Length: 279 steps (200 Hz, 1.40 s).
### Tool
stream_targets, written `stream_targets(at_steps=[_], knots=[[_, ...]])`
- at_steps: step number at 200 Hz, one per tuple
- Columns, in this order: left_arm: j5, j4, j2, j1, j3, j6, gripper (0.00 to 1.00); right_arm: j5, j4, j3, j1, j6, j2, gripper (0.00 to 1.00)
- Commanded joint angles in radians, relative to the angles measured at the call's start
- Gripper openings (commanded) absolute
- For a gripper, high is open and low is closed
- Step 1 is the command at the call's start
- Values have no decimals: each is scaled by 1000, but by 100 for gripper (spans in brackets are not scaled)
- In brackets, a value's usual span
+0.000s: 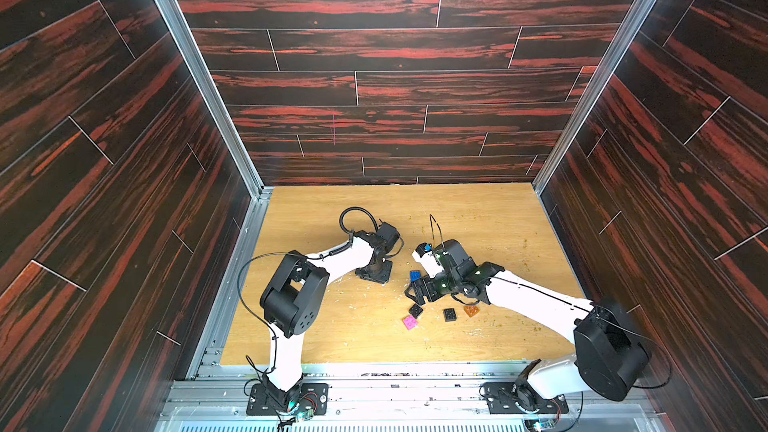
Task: Assemble the letter v with lego
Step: Assemble the lego brick with the lego brick, then pick up the lego brick from the center of the board.
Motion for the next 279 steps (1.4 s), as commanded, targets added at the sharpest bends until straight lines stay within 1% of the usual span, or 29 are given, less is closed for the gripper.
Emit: stream_targets(at_steps=[1, 33, 72, 95, 125, 140, 156, 159, 170, 189, 247, 279], knots=[[21, -44, 69, -7, -50, -1, 34, -14, -12, -11, 7, 4, 7, 92], [-31, -53, 25, -8, 6, -2, 40, -16, -14, -10, 7, 5, 9, 92], [-32, -100, 29, -8, 127, 4, 44, -17, -14, -5, 6, 7, 13, 92], [-35, -94, 39, -8, 137, -4, 46, -16, -16, -6, 6, 11, 10, 92], [-33, -7, 5, -7, 53, -35, 50, -8, -20, -8, 7, 10, 7, 93], [-54, 46, -26, -8, -5, -50, 53, -1, -20, -6, 7, 13, 10, 93], [-78, 116, -66, -7, -80, -61, 57, 7, -19, -5, 6, 14, 13, 94], [-80, 155, -72, -7, -95, -63, 58, 7, -18, -4, 6, 15, 14, 94], [-89, 213, -94, -7, -146, -60, 58, 9, -15, -3, 7, 16, 18, 95], [-109, 302, -115, -8, -219, -56, 59, 7, -13, -1, 7, 20, 25, 95], [-92, 562, -128, -12, -402, -55, 59, 15, -14, 0, 6, 26, 24, 95], [-112, 589, -124, -13, -428, -31, 56, 15, -14, 1, 7, 29, 26, 95]])
